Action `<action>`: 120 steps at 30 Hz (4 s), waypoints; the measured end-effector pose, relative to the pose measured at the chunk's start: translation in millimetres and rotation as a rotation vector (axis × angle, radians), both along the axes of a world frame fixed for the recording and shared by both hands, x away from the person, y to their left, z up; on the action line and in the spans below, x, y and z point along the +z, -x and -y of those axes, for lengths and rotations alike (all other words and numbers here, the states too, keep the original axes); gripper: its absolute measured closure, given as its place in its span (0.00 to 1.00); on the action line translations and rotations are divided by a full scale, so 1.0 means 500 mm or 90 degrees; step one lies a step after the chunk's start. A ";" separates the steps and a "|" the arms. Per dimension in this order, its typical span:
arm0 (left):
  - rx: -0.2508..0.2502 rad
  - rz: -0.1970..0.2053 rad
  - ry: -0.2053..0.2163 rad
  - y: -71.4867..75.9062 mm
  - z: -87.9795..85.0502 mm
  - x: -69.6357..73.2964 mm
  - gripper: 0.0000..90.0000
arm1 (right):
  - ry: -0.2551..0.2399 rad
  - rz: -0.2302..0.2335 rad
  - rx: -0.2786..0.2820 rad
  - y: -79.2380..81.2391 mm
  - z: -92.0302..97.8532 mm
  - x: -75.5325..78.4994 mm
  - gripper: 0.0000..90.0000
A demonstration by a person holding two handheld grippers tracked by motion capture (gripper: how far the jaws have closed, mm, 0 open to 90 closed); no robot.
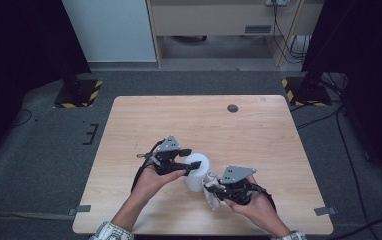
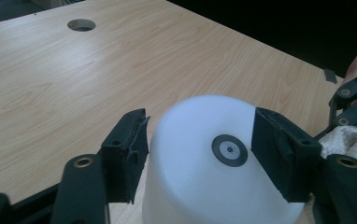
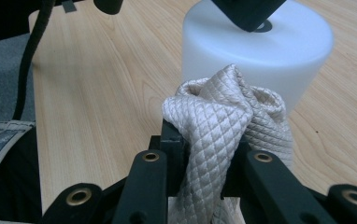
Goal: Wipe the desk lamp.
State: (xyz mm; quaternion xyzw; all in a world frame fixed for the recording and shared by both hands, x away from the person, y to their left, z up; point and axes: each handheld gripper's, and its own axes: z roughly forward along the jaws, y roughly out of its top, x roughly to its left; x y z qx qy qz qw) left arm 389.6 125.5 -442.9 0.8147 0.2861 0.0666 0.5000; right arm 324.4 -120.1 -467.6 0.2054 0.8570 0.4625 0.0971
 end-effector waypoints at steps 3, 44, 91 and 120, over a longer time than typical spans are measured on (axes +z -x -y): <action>0.000 -0.002 -0.001 -0.001 0.000 0.000 0.41 | 0.021 -0.007 0.005 -0.002 -0.010 -0.013 0.85; 0.007 0.006 -0.007 0.002 0.001 0.002 0.42 | 0.062 -0.016 -0.001 -0.006 -0.007 -0.036 0.86; 0.012 -0.001 -0.001 0.000 -0.001 -0.001 0.44 | 0.058 -0.041 0.040 -0.001 -0.044 -0.036 0.86; 0.014 -0.005 0.002 -0.001 -0.001 -0.002 0.44 | 0.089 0.016 0.064 0.006 -0.105 -0.079 0.86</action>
